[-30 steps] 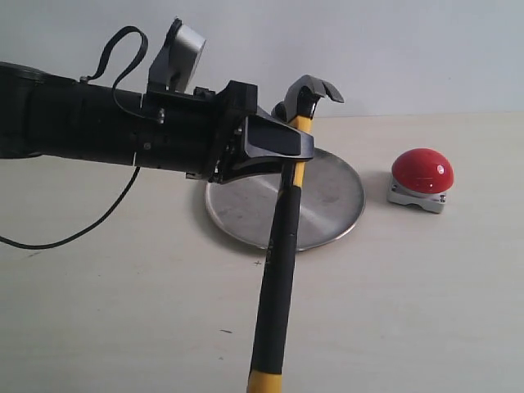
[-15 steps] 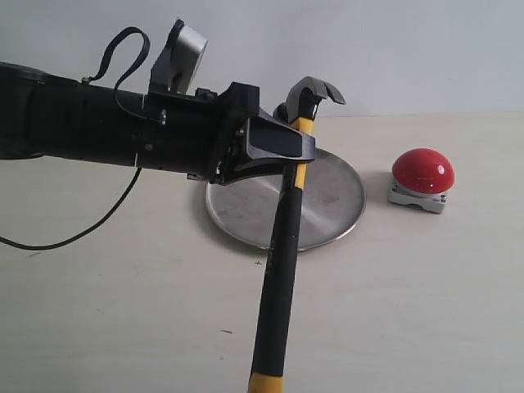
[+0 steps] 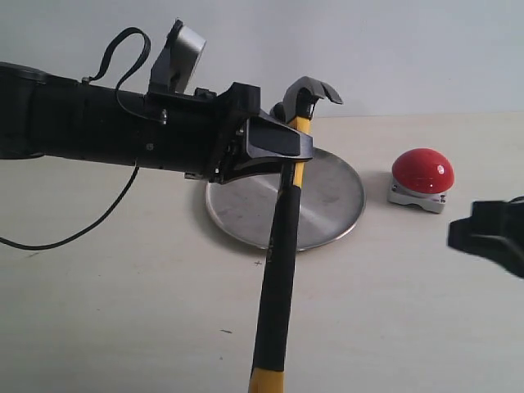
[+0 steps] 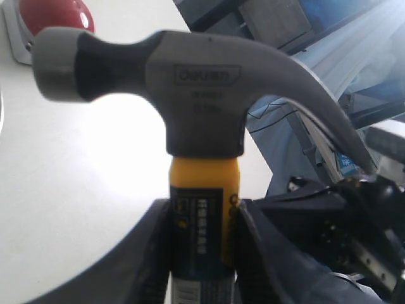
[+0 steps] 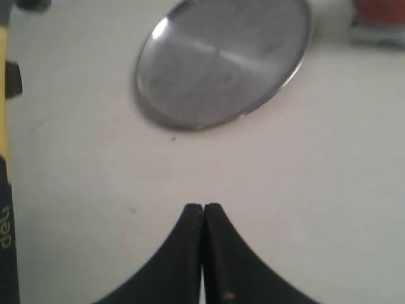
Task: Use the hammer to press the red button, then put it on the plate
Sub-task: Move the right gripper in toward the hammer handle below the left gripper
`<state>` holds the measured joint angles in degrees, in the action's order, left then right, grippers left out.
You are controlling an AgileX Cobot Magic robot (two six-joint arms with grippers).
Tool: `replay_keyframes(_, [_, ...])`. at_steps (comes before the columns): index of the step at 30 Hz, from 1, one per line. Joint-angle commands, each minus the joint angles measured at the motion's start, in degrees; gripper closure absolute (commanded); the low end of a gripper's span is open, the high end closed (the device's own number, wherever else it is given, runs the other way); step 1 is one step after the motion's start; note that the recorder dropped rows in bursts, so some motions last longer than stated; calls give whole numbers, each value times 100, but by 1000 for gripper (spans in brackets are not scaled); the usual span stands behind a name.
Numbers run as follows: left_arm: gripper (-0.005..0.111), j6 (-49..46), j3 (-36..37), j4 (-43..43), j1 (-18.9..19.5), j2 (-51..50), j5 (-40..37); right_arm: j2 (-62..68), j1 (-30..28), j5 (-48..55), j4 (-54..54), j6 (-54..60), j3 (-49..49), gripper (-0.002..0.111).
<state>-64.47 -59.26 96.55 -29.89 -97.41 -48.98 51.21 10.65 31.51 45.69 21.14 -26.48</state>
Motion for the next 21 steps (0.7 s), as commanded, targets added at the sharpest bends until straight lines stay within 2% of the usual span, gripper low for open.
replay_keyframes(1, [107,13,-72,340,9,70,188,1139,-28,687,2360,2682,-48,89])
replay_keyframes(6, [107,13,-91,340,9,70,729,1921,-28,1124,4020,4529,-11,55])
replay_keyframes(10, [107,13,-236,340,9,70,782,2233,-1,1441,4126,4988,-93,52])
replay_keyframes(11, [107,13,-326,340,9,70,782,2304,156,1518,4229,5361,-109,49])
replay_keyframes(16, [107,13,-422,340,9,70,932,2317,640,1064,4420,5798,-109,39])
replay_keyframes(21, [107,13,-422,340,9,70,1226,2329,1185,839,5395,6691,-132,38])
